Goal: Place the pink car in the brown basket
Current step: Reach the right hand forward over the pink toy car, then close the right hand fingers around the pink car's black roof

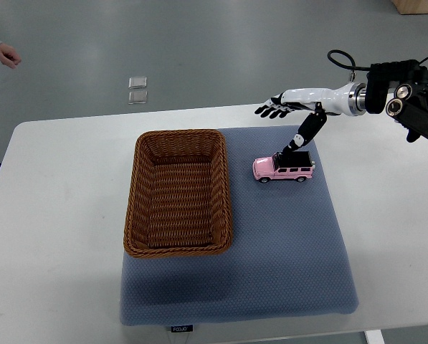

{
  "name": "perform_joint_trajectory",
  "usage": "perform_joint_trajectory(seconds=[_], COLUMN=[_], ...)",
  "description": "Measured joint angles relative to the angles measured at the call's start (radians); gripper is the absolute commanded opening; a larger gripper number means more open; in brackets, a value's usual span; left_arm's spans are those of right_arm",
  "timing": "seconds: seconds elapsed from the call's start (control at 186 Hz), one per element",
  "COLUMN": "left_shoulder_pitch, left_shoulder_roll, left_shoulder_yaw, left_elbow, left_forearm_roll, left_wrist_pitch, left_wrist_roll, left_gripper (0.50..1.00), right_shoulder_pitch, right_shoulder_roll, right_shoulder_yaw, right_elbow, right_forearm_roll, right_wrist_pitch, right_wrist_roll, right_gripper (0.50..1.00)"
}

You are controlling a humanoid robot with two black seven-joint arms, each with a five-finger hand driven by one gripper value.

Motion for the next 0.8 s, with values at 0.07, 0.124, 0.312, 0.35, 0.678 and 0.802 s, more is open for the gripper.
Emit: perform_joint_trajectory(seconds=[0.07,0.124,0.312,0.35,0.678,0.802], left_shoulder_pitch=[0.0,0.0,0.0,0.0,0.0,0.0], left_shoulder_roll=[0.0,0.0,0.0,0.0,0.0,0.0], left_shoulder_yaw=[0.001,0.001,-0.001,-0.001,-0.001,-0.001], left_elbow=[0.0,-0.001,0.001,0.001,0.0,0.001], left_forearm_roll=[0.0,0.0,0.0,0.0,0.0,0.0], left_wrist_pitch=[0.0,0.0,0.0,0.0,0.0,0.0], left_wrist_roll=[0.0,0.0,0.0,0.0,0.0,0.001], left_gripper=[1.0,1.0,1.0,1.0,1.0,1.0], right_shoulder_pitch=[0.007,0.007,-0.035,-0.043,-0.087,-0.094], right_shoulder_roll=[0.013,0.03,0.071,0.076,0.095,0.096], right_shoulder_yaw=[-0.042,-0.06,-0.077,-0.078,-0.084,-0.084], right_elbow=[0.009,0.012,-0.024,-0.028,-0.058,-0.058], right_forearm_roll=[-0.012,-0.015,-0.021,-0.022,-0.031,-0.032], right_wrist_pitch=[-0.015,-0.035,-0.111,-0.12,-0.169,-0.173], right_wrist_roll=[-0.011,-0.02,-0.091,-0.103,-0.135,-0.131], right_gripper=[0.907,0.907,0.905,0.905,0.87,0.78])
